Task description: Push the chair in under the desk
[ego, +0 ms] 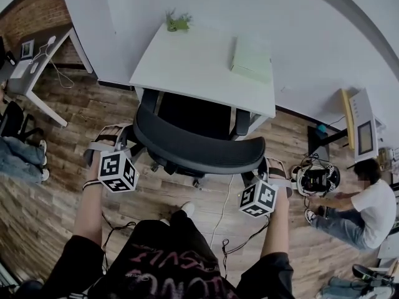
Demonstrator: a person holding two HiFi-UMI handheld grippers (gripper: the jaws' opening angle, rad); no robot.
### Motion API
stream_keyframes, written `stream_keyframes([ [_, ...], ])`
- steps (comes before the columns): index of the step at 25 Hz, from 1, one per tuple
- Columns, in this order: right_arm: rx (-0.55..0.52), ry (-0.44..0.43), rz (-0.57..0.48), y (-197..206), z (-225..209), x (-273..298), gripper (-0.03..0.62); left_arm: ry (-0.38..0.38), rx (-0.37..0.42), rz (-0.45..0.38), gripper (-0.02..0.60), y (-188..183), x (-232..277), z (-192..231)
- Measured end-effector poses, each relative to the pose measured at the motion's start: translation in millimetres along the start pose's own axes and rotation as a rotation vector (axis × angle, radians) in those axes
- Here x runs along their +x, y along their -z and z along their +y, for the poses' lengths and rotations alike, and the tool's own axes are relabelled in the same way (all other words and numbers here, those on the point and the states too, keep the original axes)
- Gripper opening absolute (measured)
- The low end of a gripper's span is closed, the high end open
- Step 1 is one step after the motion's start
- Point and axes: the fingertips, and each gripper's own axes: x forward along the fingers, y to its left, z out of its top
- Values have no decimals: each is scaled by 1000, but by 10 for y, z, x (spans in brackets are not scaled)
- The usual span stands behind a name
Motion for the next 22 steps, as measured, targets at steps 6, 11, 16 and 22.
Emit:
stream_keyframes([
  [6,-15,9,-17,7,-247,236,233,-17,-13,11,249,-16,210,219],
  [11,-30,10,-27,28,-387,377,229,-14,-31,24,250,-33,358,342],
  [16,-40,3,-28,17,-516,513,227,-14,-36,31,250,-28,465,464],
  [22,-45,13,-17,22,-651,645,224,-9,-24,26,250,-37,603,615],
])
